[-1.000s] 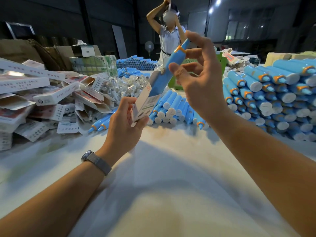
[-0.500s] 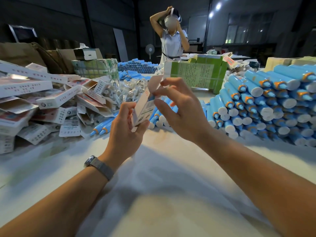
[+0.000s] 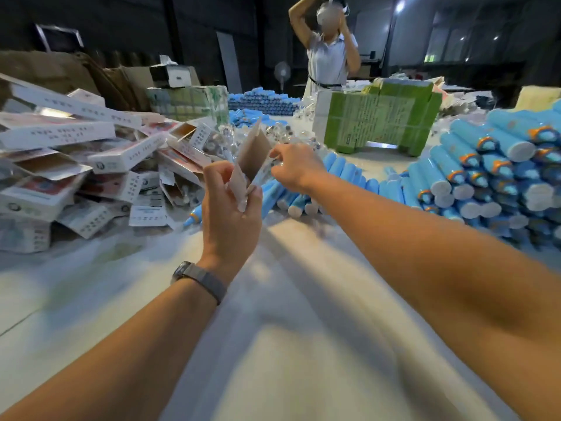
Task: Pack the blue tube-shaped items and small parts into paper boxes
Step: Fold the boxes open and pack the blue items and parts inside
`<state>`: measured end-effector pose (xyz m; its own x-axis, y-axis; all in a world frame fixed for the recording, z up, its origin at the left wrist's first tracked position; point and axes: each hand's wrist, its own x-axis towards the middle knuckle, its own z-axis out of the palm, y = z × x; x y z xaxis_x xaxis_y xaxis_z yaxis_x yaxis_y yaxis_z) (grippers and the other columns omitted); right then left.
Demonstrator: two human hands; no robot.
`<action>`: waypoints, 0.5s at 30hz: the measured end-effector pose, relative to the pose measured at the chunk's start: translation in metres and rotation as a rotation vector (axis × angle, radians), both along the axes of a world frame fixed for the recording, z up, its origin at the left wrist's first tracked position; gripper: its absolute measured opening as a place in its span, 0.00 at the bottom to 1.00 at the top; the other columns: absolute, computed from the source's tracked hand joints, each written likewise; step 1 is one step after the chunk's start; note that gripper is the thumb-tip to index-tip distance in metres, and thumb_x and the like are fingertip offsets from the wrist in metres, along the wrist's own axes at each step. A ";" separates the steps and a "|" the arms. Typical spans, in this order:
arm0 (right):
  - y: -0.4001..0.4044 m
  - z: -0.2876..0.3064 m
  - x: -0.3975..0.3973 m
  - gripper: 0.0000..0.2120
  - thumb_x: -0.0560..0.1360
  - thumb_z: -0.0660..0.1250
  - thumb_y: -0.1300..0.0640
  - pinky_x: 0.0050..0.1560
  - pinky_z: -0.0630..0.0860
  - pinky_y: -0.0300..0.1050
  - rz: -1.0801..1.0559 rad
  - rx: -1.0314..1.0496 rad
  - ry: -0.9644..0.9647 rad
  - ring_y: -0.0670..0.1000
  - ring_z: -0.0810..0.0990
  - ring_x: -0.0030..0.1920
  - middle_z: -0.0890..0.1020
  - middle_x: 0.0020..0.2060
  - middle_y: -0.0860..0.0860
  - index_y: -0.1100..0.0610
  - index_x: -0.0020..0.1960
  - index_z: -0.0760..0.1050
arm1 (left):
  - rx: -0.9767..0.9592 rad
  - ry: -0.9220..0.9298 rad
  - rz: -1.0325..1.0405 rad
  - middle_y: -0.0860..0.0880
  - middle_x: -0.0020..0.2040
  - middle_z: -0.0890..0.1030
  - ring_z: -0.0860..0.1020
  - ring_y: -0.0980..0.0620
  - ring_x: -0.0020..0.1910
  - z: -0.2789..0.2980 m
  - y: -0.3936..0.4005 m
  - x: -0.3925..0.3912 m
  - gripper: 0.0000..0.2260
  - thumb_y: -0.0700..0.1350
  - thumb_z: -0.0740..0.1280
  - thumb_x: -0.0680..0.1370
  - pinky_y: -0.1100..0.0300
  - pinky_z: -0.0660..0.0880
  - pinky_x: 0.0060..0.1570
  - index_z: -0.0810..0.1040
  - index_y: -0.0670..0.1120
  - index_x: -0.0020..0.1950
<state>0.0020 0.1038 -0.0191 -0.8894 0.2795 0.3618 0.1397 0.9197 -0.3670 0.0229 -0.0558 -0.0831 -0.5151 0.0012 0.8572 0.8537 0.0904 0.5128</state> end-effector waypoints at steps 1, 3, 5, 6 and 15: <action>-0.001 -0.001 -0.013 0.16 0.77 0.62 0.58 0.59 0.74 0.50 -0.021 0.079 -0.070 0.57 0.74 0.62 0.80 0.59 0.53 0.53 0.64 0.75 | 0.003 -0.022 -0.006 0.60 0.41 0.64 0.69 0.68 0.39 -0.001 0.000 -0.001 0.19 0.33 0.70 0.75 0.75 0.63 0.40 0.62 0.47 0.53; -0.006 -0.001 -0.035 0.13 0.76 0.61 0.59 0.58 0.73 0.53 -0.055 0.248 -0.172 0.59 0.69 0.66 0.78 0.60 0.55 0.55 0.60 0.75 | 0.009 -0.082 -0.027 0.61 0.41 0.65 0.68 0.61 0.38 -0.002 0.000 -0.004 0.17 0.36 0.69 0.76 0.69 0.68 0.40 0.62 0.48 0.53; -0.012 -0.001 -0.050 0.09 0.77 0.61 0.59 0.56 0.70 0.55 -0.077 0.379 -0.249 0.60 0.67 0.66 0.77 0.60 0.56 0.56 0.56 0.74 | 0.023 -0.116 -0.044 0.63 0.41 0.68 0.69 0.60 0.39 -0.004 -0.001 -0.006 0.17 0.37 0.68 0.77 0.67 0.71 0.41 0.61 0.49 0.53; -0.013 -0.001 -0.057 0.09 0.78 0.61 0.57 0.58 0.69 0.56 -0.078 0.429 -0.279 0.60 0.67 0.66 0.76 0.61 0.56 0.56 0.57 0.74 | 0.024 -0.113 -0.036 0.67 0.42 0.70 0.70 0.62 0.39 -0.004 -0.001 -0.007 0.17 0.36 0.68 0.77 0.69 0.70 0.42 0.61 0.49 0.52; -0.021 -0.003 -0.075 0.08 0.81 0.58 0.56 0.58 0.75 0.52 -0.104 0.462 -0.265 0.58 0.75 0.62 0.77 0.54 0.55 0.54 0.50 0.76 | 0.007 -0.059 -0.015 0.73 0.42 0.69 0.69 0.69 0.40 -0.005 0.001 -0.006 0.19 0.33 0.70 0.75 0.74 0.64 0.39 0.62 0.48 0.51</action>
